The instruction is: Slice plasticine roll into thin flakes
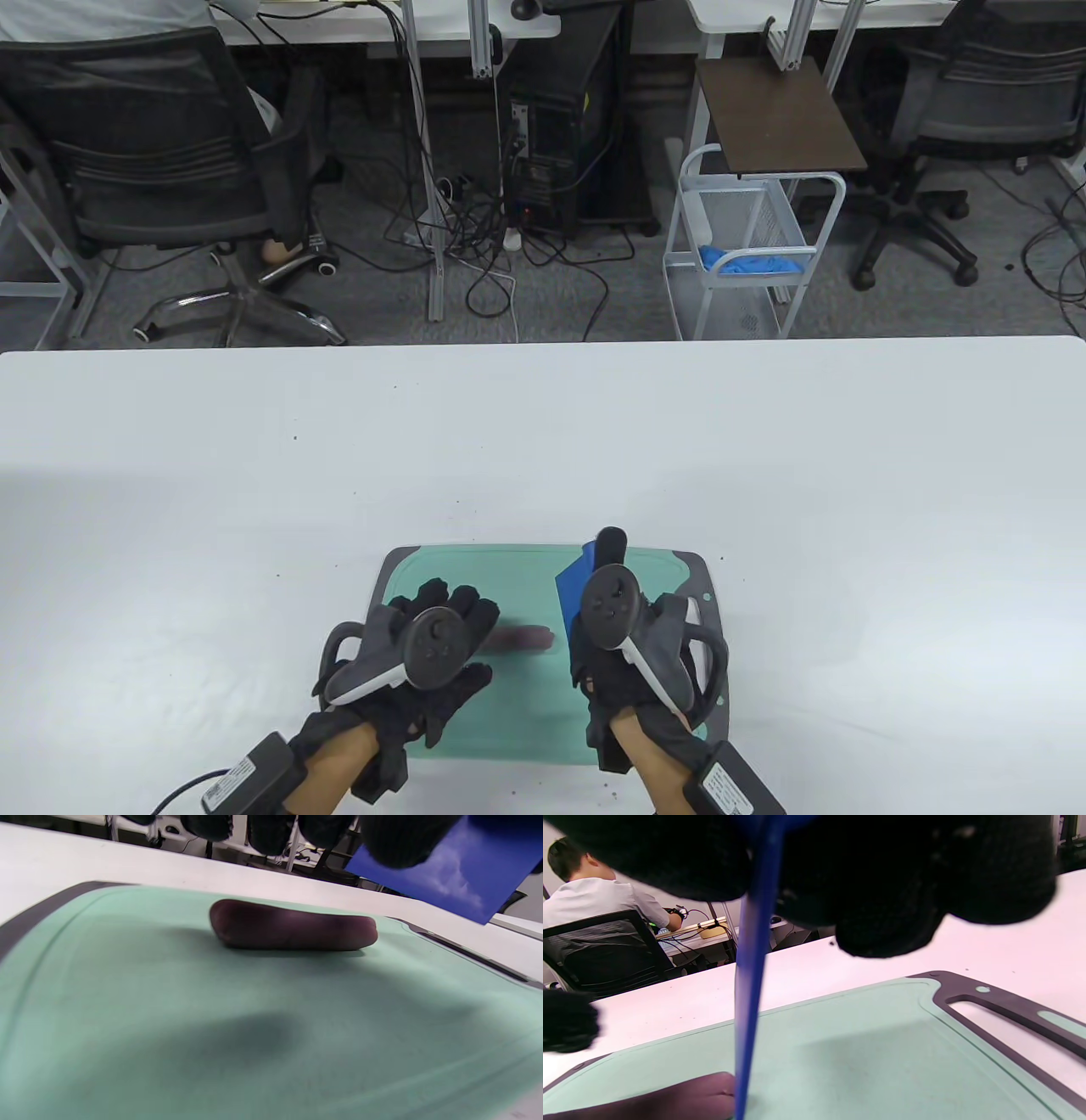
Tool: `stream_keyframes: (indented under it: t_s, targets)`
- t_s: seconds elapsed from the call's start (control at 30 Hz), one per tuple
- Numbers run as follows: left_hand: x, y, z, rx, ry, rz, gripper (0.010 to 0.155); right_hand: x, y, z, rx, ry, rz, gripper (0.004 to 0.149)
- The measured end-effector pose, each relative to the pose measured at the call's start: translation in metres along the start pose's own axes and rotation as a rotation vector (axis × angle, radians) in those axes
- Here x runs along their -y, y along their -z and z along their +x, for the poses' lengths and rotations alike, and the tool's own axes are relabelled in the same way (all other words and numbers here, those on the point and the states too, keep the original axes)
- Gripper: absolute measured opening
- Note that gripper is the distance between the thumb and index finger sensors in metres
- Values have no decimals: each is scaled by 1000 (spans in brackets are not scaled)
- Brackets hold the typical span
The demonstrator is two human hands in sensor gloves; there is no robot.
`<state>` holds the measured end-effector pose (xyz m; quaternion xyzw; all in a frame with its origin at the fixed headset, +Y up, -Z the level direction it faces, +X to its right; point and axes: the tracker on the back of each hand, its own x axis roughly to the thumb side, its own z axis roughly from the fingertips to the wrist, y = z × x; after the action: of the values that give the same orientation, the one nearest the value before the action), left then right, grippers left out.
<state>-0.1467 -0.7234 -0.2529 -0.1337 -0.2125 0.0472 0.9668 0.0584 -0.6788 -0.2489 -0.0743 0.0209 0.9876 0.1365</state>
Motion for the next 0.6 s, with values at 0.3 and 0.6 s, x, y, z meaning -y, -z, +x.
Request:
stream_keyframes:
  t_s: [0.3, 0.6]
  targets:
    - [13, 36, 17, 86, 123, 26, 58, -5, -2, 25, -25, -89, -28, 79]
    - [18, 38, 15, 135, 72, 134, 52, -13, -9, 25, -46, -24, 7, 81]
